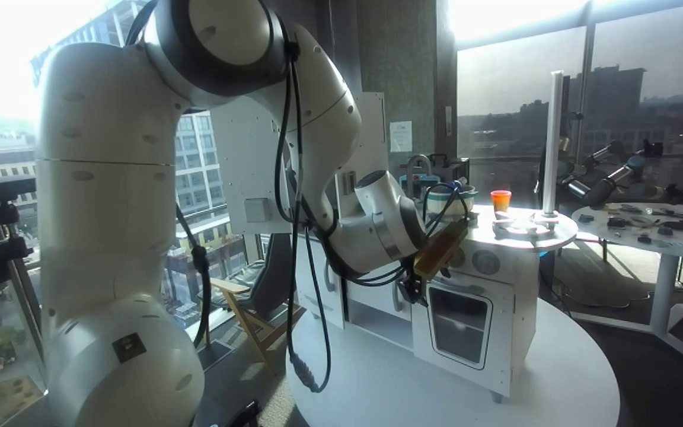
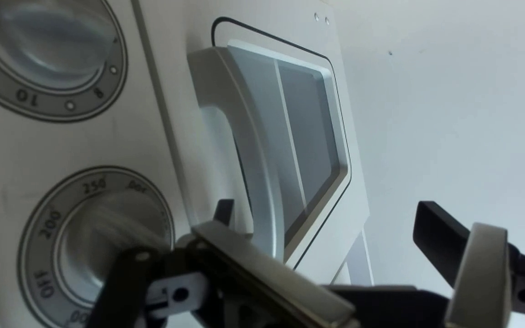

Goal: Open the cabinet door on the left and pull out the black bowl

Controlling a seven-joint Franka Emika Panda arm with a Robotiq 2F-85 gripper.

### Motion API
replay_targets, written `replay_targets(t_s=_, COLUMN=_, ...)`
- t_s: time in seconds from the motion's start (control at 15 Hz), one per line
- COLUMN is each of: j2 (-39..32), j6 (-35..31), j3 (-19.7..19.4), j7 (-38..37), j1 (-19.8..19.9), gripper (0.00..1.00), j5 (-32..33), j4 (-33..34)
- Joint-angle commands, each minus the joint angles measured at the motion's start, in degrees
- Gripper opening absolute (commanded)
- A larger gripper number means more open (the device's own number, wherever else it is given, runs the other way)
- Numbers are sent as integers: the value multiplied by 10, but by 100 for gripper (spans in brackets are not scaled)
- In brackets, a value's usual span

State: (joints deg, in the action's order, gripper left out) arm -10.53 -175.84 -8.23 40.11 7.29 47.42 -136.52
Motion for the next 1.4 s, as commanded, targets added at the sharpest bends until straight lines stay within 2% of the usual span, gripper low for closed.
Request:
replay_targets(t_s=0.0, j2=-9, j6=-30, j3=2, j7=-6, j1=-2, gripper=100, j5=5, j4=6)
replay_targets(t_s=0.2, j2=-26, j6=-56, j3=-8, j7=-6, j1=-2, gripper=100, j5=23, j4=6)
replay_targets(t_s=0.33, j2=-47, j6=-46, j3=-26, j7=-18, j1=-9, gripper=100, j5=37, j4=24)
replay_targets(t_s=0.53, j2=-55, j6=-48, j3=-13, j7=0, j1=-1, gripper=100, j5=25, j4=20)
replay_targets(t_s=0.67, j2=-41, j6=-48, j3=-21, j7=-3, j1=-9, gripper=100, j5=43, j4=8)
replay_targets(t_s=0.8, j2=-34, j6=-19, j3=-31, j7=-15, j1=-16, gripper=100, j5=54, j4=6)
replay_targets(t_s=0.87, j2=-30, j6=5, j3=-8, j7=-2, j1=3, gripper=100, j5=41, j4=-5)
replay_targets(t_s=1.13, j2=-12, j6=58, j3=0, j7=16, j1=5, gripper=100, j5=14, j4=-32)
replay_targets(t_s=1.33, j2=17, j6=78, j3=-3, j7=-6, j1=11, gripper=100, j5=20, j4=-51)
